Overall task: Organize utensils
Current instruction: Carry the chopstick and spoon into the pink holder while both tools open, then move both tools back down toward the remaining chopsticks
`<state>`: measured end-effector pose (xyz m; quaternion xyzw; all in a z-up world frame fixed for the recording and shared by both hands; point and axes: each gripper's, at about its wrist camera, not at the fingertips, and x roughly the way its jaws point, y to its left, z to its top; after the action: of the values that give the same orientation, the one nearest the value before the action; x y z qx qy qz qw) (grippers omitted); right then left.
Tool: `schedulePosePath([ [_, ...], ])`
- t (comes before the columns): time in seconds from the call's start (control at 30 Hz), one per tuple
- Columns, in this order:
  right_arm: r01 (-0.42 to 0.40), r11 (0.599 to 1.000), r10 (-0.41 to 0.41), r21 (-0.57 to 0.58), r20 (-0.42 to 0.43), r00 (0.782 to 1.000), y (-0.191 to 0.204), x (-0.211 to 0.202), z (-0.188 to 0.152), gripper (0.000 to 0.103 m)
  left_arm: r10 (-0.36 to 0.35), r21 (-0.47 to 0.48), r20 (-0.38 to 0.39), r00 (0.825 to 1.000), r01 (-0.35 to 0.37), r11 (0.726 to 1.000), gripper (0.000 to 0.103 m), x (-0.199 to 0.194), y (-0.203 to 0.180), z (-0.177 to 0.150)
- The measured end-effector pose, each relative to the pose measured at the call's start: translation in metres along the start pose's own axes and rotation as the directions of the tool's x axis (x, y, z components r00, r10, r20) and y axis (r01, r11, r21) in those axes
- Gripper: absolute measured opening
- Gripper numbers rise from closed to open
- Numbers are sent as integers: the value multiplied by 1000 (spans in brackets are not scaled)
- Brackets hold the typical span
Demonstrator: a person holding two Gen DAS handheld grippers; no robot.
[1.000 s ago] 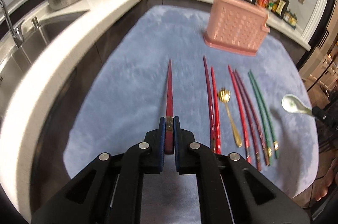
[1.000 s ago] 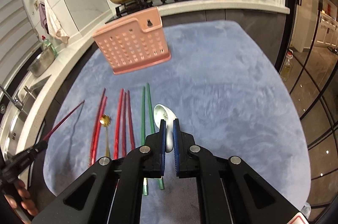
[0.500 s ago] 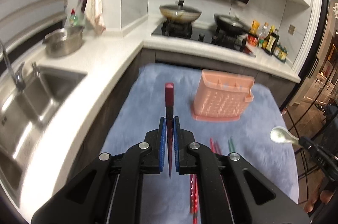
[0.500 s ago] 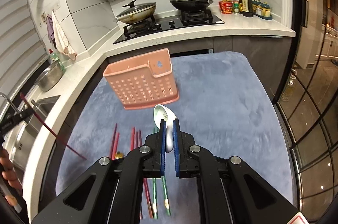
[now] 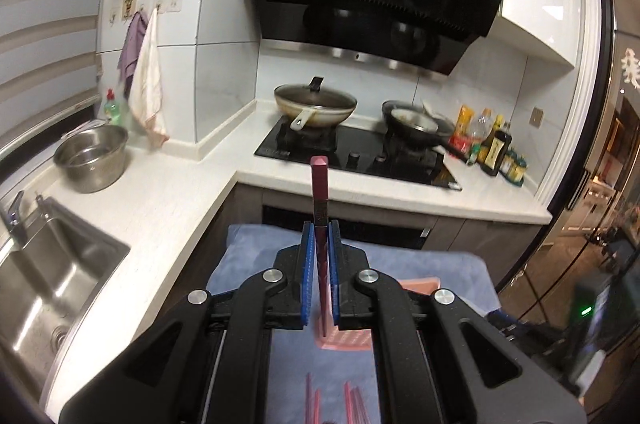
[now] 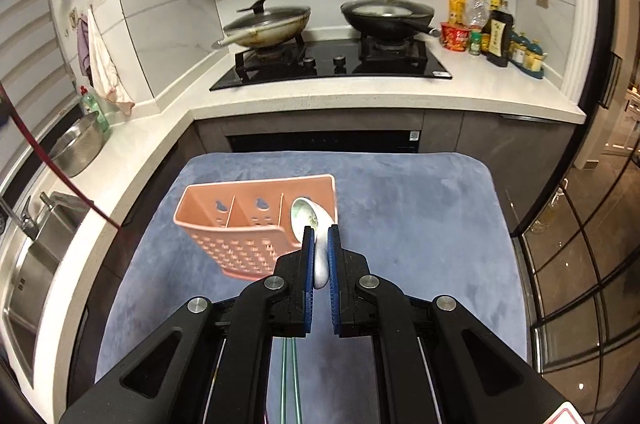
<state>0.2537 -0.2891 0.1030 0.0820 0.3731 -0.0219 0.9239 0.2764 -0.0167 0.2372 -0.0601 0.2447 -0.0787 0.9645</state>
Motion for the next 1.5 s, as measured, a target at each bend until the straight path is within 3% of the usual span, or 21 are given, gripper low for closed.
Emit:
schedulePosePath([
  [0.23, -10, 1000, 12, 18, -101, 995, -5, 52, 16, 6, -17, -7, -27, 999, 17, 1000, 6, 41, -15, 15],
  [0.5, -16, 999, 22, 31, -197, 980, -7, 94, 18, 7, -5, 4, -85, 996, 6, 1000, 6, 81, -25, 1],
  [0.67, -25, 998, 36, 57, -207, 978, -11, 103, 18, 7, 10, -12, -141, 990, -12, 1000, 7, 104, -21, -12],
  [0.8, -23, 997, 34, 70, -164, 986, -14, 93, 23, 10, 29, -7, -141, 990, -30, 1000, 9, 107, -19, -20],
  [0.93, -33, 996, 45, 84, -140, 989, -17, 82, 26, 11, 46, 4, -126, 991, -46, 999, 28, 99, -19, -22],
  [1.27, -48, 996, 54, 77, -76, 996, -17, 32, -7, 25, 58, 8, -124, 991, -57, 998, 31, 67, -8, -39],
  [1.5, -39, 998, 41, 43, -55, 998, -11, -8, -60, 25, 81, 37, -164, 983, -76, 996, 34, 41, 9, -87],
])
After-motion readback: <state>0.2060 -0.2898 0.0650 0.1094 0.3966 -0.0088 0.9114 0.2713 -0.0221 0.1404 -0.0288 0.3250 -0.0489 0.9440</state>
